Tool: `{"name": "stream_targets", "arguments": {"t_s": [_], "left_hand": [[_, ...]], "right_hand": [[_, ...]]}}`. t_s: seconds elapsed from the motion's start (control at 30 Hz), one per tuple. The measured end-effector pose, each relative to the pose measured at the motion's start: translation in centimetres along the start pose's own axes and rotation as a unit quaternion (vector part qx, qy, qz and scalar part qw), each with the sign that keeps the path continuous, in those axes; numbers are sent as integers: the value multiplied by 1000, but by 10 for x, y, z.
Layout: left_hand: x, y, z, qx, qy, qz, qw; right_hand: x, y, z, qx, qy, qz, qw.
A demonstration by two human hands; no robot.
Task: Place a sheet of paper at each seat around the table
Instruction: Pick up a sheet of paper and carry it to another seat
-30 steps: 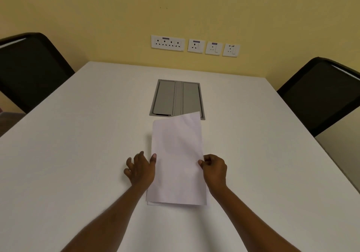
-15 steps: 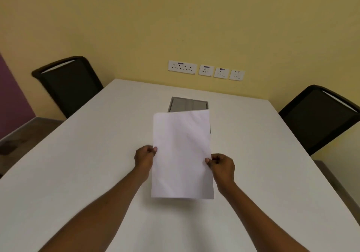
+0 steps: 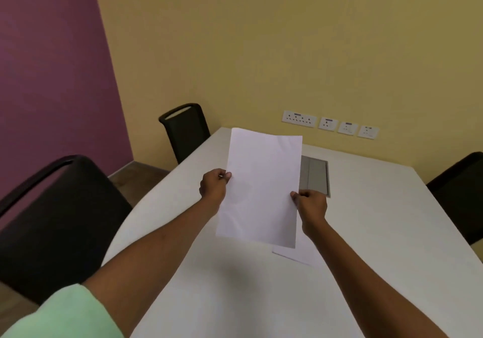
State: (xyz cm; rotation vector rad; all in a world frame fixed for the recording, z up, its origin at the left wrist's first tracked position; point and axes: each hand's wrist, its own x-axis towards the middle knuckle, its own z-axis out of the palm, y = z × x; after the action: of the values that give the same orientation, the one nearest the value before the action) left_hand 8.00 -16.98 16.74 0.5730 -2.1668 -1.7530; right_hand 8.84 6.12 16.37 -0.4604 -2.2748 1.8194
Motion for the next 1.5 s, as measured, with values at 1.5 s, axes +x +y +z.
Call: {"name": "stream_targets", "arguments": {"t_s": [1.5], "left_hand": [[252,28,-566,-43,6,151,988]], "right_hand": [[-287,-233,468,28,15,-169,985]]}}
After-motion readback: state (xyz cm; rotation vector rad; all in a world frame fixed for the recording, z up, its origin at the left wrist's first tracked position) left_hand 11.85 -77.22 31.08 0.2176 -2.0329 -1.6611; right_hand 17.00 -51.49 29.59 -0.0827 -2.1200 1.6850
